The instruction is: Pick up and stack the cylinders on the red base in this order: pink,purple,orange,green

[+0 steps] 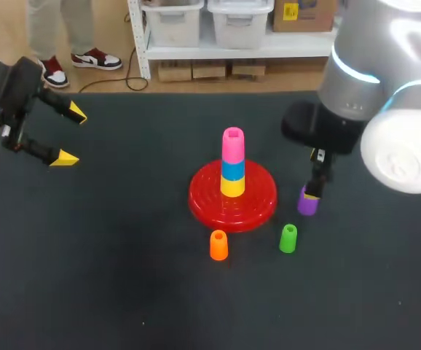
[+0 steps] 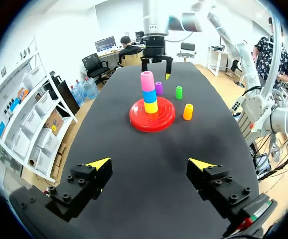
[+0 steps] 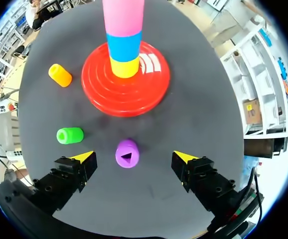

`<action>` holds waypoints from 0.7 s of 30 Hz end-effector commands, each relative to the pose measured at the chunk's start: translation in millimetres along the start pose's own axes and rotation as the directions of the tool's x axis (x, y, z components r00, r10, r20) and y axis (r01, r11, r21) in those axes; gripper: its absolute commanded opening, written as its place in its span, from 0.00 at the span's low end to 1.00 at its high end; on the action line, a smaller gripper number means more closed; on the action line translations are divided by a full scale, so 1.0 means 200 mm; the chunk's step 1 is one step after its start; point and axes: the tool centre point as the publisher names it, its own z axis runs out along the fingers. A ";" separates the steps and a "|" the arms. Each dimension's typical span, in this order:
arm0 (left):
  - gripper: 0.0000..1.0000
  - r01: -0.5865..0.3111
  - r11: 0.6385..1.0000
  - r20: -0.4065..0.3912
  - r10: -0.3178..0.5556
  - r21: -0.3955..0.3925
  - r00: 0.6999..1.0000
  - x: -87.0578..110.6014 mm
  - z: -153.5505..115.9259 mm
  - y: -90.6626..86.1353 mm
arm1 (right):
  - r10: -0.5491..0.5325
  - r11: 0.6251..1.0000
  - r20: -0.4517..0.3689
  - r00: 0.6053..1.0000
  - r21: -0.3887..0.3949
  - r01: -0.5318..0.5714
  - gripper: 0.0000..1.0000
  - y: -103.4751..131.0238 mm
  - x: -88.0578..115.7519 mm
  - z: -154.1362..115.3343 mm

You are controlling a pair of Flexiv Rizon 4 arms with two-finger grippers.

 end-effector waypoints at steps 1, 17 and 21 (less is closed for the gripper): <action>1.00 -0.001 1.000 0.000 0.001 -0.002 1.000 0.00 0.00 0.00 | 0.008 1.000 -0.015 1.000 -0.009 -0.008 1.00 -0.01 -0.01 0.06; 1.00 -0.001 1.000 0.000 0.001 -0.002 1.000 0.00 0.00 0.00 | 0.032 0.999 -0.031 0.999 -0.020 -0.033 1.00 0.01 0.03 0.15; 1.00 -0.001 1.000 0.000 0.001 -0.002 1.000 0.00 0.00 0.00 | 0.039 0.999 -0.036 0.999 -0.025 -0.040 1.00 0.01 0.03 0.16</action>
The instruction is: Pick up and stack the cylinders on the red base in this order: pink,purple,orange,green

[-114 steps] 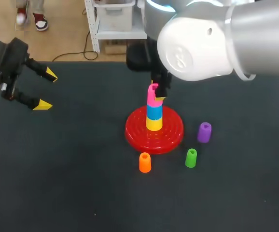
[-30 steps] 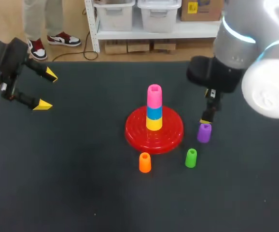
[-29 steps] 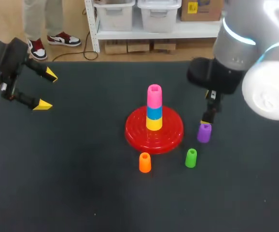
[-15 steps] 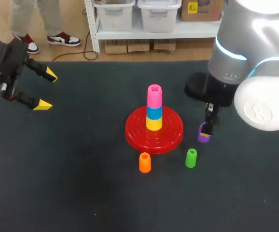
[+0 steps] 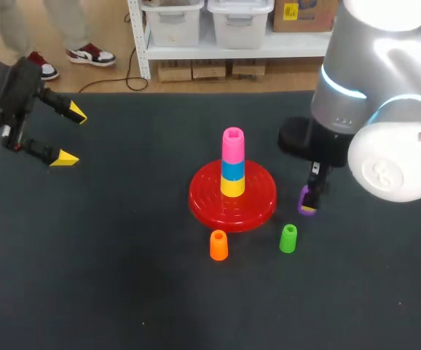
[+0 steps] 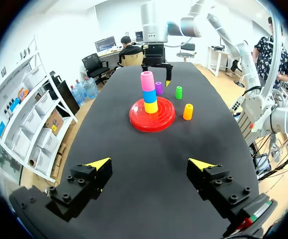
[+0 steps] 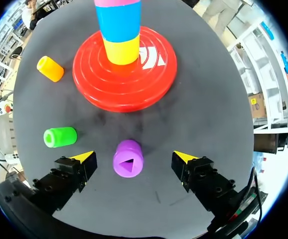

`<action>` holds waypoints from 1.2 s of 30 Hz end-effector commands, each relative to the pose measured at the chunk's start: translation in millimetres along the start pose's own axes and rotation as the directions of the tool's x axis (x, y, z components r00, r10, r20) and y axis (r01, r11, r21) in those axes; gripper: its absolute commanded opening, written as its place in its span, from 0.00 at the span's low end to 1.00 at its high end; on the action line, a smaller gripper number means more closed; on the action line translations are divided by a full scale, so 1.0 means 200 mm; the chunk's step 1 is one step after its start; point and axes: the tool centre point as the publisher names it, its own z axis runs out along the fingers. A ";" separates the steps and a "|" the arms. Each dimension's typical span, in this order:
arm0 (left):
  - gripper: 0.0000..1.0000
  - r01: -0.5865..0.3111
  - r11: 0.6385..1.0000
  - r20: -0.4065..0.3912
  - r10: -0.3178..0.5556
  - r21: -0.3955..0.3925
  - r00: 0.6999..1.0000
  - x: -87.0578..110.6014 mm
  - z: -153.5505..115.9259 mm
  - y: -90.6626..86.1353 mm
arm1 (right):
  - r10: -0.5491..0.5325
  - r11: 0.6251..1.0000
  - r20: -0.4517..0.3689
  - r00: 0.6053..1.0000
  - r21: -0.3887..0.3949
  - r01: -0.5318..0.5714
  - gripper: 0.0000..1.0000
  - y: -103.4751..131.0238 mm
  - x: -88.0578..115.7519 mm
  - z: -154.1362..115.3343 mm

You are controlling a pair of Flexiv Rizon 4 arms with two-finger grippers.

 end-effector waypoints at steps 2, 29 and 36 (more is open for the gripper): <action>1.00 -0.001 1.000 0.000 0.001 -0.002 1.000 0.00 0.00 0.00 | 0.007 1.000 -0.003 1.000 -0.001 -0.007 1.00 0.00 0.00 0.02; 1.00 -0.001 1.000 0.000 0.001 -0.002 1.000 0.00 0.00 0.00 | 0.003 1.000 -0.016 1.000 -0.025 -0.003 0.00 0.02 0.00 0.04; 1.00 -0.001 1.000 0.000 0.001 -0.002 1.000 0.00 0.00 0.00 | -0.010 1.000 -0.007 1.000 -0.011 0.010 0.00 0.01 -0.01 -0.01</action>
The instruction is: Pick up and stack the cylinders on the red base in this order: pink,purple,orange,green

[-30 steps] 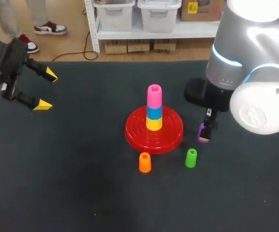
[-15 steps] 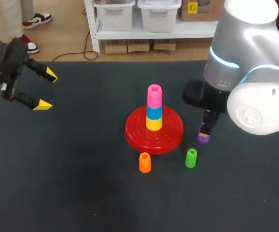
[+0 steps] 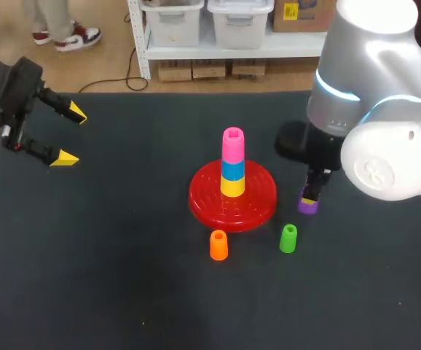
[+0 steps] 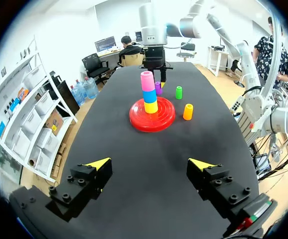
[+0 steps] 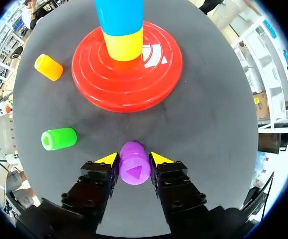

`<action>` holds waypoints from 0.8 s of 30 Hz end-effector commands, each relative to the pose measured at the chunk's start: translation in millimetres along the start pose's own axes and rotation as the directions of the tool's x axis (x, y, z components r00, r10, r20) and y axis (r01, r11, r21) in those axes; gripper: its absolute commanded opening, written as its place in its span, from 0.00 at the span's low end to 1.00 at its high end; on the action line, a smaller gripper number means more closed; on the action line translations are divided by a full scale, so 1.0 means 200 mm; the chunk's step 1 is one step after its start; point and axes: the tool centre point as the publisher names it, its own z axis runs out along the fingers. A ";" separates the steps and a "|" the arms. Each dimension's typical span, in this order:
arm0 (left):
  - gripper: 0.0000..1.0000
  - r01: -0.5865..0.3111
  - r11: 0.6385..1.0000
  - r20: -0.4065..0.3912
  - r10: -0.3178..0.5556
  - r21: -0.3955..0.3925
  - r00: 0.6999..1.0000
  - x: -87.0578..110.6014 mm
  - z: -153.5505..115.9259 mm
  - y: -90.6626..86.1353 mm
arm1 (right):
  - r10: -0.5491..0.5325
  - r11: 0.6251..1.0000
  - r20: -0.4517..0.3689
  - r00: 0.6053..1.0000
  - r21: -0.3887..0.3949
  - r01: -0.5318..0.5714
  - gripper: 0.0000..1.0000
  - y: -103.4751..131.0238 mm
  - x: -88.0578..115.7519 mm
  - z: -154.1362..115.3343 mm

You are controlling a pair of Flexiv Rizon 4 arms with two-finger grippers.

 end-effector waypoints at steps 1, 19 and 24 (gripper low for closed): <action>1.00 -0.001 1.000 0.000 0.001 -0.002 1.000 0.00 0.00 0.00 | -0.013 1.000 0.013 1.000 0.017 0.013 0.00 -0.01 -0.01 -0.07; 1.00 -0.001 1.000 0.000 0.001 -0.002 1.000 0.00 0.00 0.00 | -0.314 0.929 0.065 0.947 0.225 0.293 0.00 -0.05 -0.39 -0.94; 1.00 -0.001 1.000 0.000 0.001 -0.002 1.000 0.00 0.00 0.00 | -0.373 0.913 0.084 0.924 0.211 0.349 0.00 -0.01 -0.50 -1.02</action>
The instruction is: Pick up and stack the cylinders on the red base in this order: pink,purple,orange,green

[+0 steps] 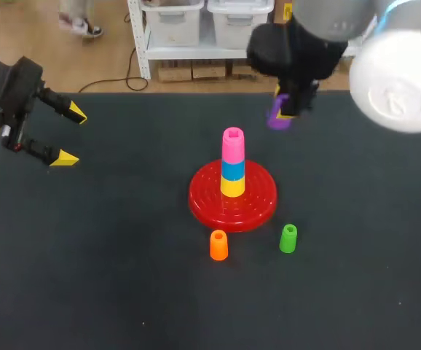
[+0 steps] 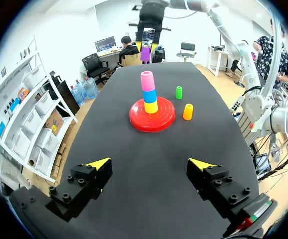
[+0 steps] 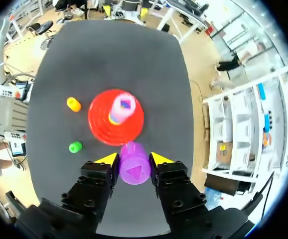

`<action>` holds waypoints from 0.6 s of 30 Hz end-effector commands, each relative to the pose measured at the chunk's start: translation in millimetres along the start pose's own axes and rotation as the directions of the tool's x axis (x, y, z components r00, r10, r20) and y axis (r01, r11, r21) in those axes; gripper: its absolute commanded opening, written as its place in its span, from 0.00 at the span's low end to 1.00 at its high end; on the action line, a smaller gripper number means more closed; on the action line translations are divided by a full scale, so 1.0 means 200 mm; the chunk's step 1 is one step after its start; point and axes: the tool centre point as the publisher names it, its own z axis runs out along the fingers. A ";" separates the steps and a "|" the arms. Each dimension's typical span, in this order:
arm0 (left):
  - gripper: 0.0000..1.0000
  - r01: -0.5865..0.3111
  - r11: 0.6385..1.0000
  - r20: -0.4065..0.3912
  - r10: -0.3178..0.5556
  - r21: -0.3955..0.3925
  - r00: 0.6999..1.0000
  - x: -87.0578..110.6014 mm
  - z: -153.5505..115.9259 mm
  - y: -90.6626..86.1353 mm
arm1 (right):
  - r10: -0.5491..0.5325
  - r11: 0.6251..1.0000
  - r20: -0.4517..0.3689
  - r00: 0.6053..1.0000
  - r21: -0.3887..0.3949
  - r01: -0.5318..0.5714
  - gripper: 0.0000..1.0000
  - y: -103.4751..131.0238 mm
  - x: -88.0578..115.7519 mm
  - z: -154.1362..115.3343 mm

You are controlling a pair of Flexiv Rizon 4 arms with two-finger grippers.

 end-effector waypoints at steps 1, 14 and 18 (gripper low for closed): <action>1.00 -0.001 1.000 0.001 0.001 -0.002 1.000 0.00 0.00 0.00 | -0.028 0.999 0.009 1.000 -0.042 0.028 0.00 -0.01 -0.07 -0.08; 1.00 -0.001 1.000 0.001 0.001 -0.002 1.000 0.00 0.00 0.00 | -0.067 0.993 0.029 0.997 -0.100 0.070 0.00 -0.01 -0.22 0.00; 1.00 -0.001 1.000 0.001 0.001 -0.002 1.000 0.00 0.00 0.00 | -0.060 0.991 0.036 0.998 -0.122 0.064 0.00 0.02 -0.25 0.06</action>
